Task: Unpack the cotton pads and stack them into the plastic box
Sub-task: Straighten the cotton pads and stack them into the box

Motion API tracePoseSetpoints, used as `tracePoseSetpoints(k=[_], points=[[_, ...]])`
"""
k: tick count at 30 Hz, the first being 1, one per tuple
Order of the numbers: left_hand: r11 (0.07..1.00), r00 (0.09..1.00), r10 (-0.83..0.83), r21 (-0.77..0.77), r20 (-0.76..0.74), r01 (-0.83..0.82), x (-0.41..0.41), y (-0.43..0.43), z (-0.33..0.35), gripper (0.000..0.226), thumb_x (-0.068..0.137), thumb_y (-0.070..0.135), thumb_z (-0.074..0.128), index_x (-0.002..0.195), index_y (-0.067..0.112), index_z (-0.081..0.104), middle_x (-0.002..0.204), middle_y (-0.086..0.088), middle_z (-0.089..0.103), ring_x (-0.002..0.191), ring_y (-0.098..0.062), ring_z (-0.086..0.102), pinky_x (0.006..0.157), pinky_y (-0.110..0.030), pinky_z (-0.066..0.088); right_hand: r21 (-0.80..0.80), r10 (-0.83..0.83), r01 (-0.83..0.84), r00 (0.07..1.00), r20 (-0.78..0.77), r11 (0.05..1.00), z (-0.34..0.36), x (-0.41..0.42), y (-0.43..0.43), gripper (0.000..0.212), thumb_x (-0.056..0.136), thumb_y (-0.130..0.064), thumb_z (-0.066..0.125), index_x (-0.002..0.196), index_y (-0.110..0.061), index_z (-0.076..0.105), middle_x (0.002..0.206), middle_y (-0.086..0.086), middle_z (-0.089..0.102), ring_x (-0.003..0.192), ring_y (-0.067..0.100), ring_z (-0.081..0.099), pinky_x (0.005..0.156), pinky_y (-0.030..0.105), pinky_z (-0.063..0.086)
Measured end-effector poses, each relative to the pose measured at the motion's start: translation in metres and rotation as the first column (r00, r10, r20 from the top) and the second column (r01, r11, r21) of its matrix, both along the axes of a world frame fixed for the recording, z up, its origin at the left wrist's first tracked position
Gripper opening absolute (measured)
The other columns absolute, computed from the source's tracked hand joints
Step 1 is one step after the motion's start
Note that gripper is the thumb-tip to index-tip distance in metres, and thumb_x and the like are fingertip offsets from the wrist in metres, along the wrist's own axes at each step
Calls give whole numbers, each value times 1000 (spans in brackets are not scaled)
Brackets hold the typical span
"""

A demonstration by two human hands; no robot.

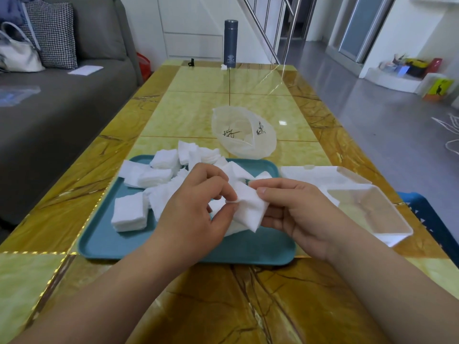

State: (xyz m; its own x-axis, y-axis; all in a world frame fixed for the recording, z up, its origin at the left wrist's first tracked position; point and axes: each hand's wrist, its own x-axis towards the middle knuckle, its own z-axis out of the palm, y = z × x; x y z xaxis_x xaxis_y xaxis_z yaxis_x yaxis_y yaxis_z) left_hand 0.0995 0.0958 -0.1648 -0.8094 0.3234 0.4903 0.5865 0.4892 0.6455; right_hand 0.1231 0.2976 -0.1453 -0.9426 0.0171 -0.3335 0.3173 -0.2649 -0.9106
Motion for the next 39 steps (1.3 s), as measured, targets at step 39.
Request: tracePoseSetpoints(k=[39], points=[[978, 921, -13, 196, 390, -69, 5, 0, 8, 26, 88, 12, 79, 101, 32, 69, 89, 10, 74, 78, -10, 71, 69, -21, 57, 384, 214, -120, 953, -212, 915, 1, 6, -2, 30, 80, -13, 87, 109, -10, 78, 97, 10, 81, 98, 27, 78, 93, 42, 61]])
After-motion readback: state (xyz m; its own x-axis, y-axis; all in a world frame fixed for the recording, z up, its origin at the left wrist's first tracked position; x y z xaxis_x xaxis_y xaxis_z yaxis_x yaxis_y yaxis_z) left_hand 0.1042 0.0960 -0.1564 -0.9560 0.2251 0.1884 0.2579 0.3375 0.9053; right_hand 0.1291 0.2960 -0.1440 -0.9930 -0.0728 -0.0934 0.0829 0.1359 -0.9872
